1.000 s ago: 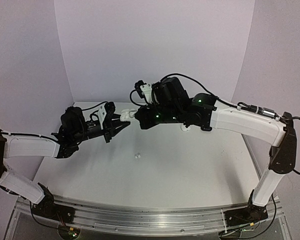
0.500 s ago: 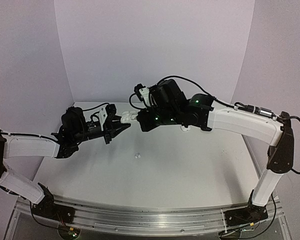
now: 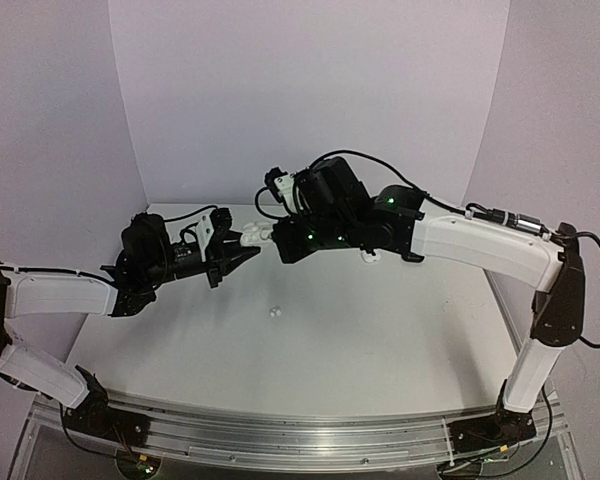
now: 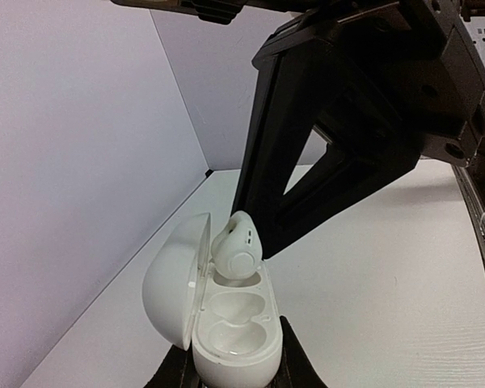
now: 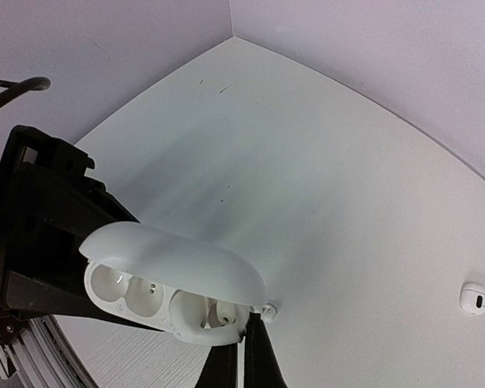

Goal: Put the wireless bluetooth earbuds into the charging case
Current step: Insert the right earbud into the right side groove of the charging case.

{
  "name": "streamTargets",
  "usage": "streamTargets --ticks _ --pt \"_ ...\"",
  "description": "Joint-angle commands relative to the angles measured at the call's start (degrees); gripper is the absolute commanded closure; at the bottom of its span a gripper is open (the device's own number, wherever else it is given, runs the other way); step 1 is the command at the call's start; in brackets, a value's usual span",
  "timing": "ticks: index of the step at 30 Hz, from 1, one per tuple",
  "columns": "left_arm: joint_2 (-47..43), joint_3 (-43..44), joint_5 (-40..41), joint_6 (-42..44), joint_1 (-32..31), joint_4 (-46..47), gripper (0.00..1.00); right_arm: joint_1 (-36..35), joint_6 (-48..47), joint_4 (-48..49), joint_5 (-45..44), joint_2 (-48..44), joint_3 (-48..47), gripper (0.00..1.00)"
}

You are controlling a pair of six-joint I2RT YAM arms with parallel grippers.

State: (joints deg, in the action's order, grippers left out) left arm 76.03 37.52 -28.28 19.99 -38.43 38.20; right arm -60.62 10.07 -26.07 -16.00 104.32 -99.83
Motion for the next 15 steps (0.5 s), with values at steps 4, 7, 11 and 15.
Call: streamTargets --ticks 4,7,11,15 --pt "-2.0 3.8 -1.9 1.2 -1.3 2.1 1.00 -1.0 -1.3 -2.0 -1.8 2.9 -3.9 1.00" --pt "-2.0 3.9 -1.8 1.0 -1.4 1.9 1.00 -1.2 -1.7 -2.9 -2.3 3.7 -5.1 1.00" --pt "-2.0 4.1 -1.0 0.0 -1.4 1.8 1.00 -1.8 -2.7 -4.5 -3.2 5.0 -6.5 1.00" --pt "-2.1 4.1 -0.9 -1.4 -1.4 1.5 1.00 -2.2 -3.0 -5.8 -3.8 5.9 -7.6 1.00"
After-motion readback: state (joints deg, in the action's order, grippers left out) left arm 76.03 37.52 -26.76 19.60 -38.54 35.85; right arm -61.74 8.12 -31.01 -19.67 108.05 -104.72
